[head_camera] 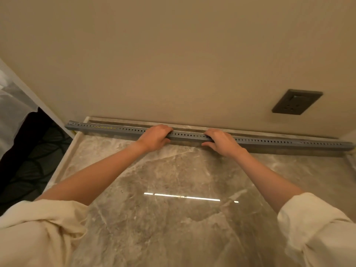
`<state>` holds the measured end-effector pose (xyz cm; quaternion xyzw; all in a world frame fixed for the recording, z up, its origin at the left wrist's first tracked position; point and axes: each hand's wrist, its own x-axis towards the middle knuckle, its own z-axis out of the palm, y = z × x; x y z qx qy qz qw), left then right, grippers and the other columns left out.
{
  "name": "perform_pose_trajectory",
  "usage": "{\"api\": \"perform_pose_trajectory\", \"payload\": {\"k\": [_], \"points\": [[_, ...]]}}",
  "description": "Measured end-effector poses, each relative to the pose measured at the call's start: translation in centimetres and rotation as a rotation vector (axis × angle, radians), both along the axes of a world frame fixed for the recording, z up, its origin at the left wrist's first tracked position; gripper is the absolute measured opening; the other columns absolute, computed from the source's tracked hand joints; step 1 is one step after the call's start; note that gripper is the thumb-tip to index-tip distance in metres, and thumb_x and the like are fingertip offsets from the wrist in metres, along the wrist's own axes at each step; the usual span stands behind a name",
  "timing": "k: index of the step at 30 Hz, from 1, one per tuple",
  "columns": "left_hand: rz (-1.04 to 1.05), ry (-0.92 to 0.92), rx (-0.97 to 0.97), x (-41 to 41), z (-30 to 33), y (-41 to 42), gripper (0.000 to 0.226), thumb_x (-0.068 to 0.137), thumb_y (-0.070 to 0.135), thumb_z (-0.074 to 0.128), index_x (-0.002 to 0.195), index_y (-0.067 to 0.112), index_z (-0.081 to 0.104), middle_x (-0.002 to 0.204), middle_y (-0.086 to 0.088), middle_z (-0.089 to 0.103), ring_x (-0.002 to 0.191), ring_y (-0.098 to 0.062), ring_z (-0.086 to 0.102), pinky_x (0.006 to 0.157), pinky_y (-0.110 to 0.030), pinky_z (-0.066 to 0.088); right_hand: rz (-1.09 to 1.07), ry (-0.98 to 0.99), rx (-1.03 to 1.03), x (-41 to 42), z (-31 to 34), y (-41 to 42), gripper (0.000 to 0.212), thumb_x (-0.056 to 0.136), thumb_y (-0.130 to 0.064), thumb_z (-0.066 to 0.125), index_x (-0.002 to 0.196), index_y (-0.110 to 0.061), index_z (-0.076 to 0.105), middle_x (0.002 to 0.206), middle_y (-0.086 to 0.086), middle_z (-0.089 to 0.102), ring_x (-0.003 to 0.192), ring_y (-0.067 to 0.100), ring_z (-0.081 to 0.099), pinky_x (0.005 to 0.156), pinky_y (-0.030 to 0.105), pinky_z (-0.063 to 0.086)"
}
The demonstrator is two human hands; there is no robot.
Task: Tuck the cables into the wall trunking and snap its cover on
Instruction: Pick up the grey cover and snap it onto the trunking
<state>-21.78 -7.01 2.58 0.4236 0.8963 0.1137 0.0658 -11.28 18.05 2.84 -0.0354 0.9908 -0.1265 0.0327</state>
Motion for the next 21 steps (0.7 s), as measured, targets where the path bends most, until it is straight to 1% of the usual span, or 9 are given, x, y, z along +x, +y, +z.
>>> {"api": "perform_pose_trajectory", "payload": {"k": [2, 5, 6, 8, 10, 11, 13, 18, 21], "points": [[0.011, 0.025, -0.016, 0.4, -0.3, 1.3, 0.02, 0.088, 0.017, 0.057, 0.105, 0.007, 0.056, 0.106, -0.012, 0.063, 0.1, -0.03, 0.057, 0.082, -0.043, 0.048, -0.016, 0.001, 0.0, 0.0, 0.1, 0.3, 0.027, 0.087, -0.037, 0.062, 0.099, -0.013, 0.058, 0.102, 0.008, 0.064, 0.091, 0.028, 0.06, 0.065, 0.029, 0.037], [0.052, 0.057, -0.029, 0.6, -0.8, 2.2, 0.022, 0.088, 0.013, 0.055, 0.109, 0.006, 0.055, 0.109, -0.014, 0.063, 0.103, -0.031, 0.056, 0.084, -0.043, 0.048, -0.043, -0.011, -0.028, 0.1, -0.1, 1.0, 0.029, 0.087, -0.034, 0.062, 0.104, -0.011, 0.059, 0.104, 0.009, 0.064, 0.093, 0.029, 0.059, 0.067, 0.03, 0.038], [0.062, 0.063, -0.023, 0.6, -0.8, 2.4, 0.023, 0.088, 0.013, 0.055, 0.11, 0.006, 0.054, 0.11, -0.015, 0.063, 0.103, -0.032, 0.056, 0.084, -0.044, 0.048, -0.043, -0.015, -0.045, 0.1, -0.2, 1.1, 0.03, 0.088, -0.032, 0.062, 0.108, -0.01, 0.058, 0.106, 0.01, 0.063, 0.095, 0.029, 0.059, 0.07, 0.032, 0.041], [0.076, 0.074, -0.008, 0.4, -0.8, 2.7, 0.024, 0.087, 0.012, 0.055, 0.111, 0.006, 0.054, 0.109, -0.017, 0.063, 0.102, -0.034, 0.057, 0.083, -0.045, 0.048, -0.035, -0.02, -0.065, 0.3, -0.1, 1.4, 0.033, 0.09, -0.026, 0.06, 0.117, -0.007, 0.056, 0.113, 0.013, 0.061, 0.102, 0.03, 0.058, 0.082, 0.036, 0.046], [0.076, 0.082, 0.001, 0.1, -0.7, 3.0, 0.025, 0.086, 0.01, 0.055, 0.111, 0.004, 0.054, 0.107, -0.018, 0.063, 0.1, -0.035, 0.057, 0.081, -0.044, 0.048, -0.039, -0.004, -0.05, 0.5, -0.1, 2.1, 0.036, 0.092, -0.021, 0.057, 0.124, -0.004, 0.052, 0.119, 0.015, 0.059, 0.108, 0.032, 0.056, 0.091, 0.04, 0.047], [0.076, 0.085, 0.006, 0.0, -0.7, 3.1, 0.025, 0.086, 0.01, 0.056, 0.111, 0.004, 0.054, 0.107, -0.019, 0.063, 0.099, -0.035, 0.057, 0.08, -0.043, 0.047, -0.047, 0.011, -0.035, 0.6, -0.1, 2.5, 0.037, 0.092, -0.019, 0.056, 0.125, -0.004, 0.051, 0.12, 0.015, 0.059, 0.109, 0.032, 0.056, 0.093, 0.043, 0.046], [0.085, 0.092, 0.006, -0.3, -0.8, 3.5, 0.023, 0.086, 0.011, 0.056, 0.108, 0.004, 0.054, 0.106, -0.019, 0.062, 0.099, -0.035, 0.056, 0.079, -0.043, 0.045, -0.062, 0.043, 0.002, 0.8, -0.1, 3.3, 0.036, 0.093, -0.017, 0.055, 0.126, -0.004, 0.05, 0.121, 0.015, 0.058, 0.108, 0.034, 0.056, 0.092, 0.044, 0.045], [0.097, 0.121, 0.01, -0.8, -0.7, 4.3, 0.026, 0.087, 0.011, 0.058, 0.11, 0.001, 0.054, 0.106, -0.021, 0.062, 0.097, -0.037, 0.058, 0.077, -0.044, 0.046, -0.052, 0.127, 0.095, 0.8, -0.6, 4.0, 0.033, 0.094, -0.017, 0.052, 0.124, -0.005, 0.05, 0.115, 0.014, 0.058, 0.104, 0.033, 0.056, 0.089, 0.041, 0.044], [0.1, 0.134, 0.02, -1.1, -0.6, 4.7, 0.028, 0.086, 0.009, 0.059, 0.113, 0.0, 0.054, 0.107, -0.022, 0.063, 0.098, -0.037, 0.059, 0.077, -0.044, 0.047, -0.05, 0.15, 0.12, 0.2, -0.7, 4.3, 0.032, 0.093, -0.018, 0.053, 0.123, -0.005, 0.052, 0.116, 0.013, 0.06, 0.106, 0.032, 0.056, 0.091, 0.04, 0.043]]}}
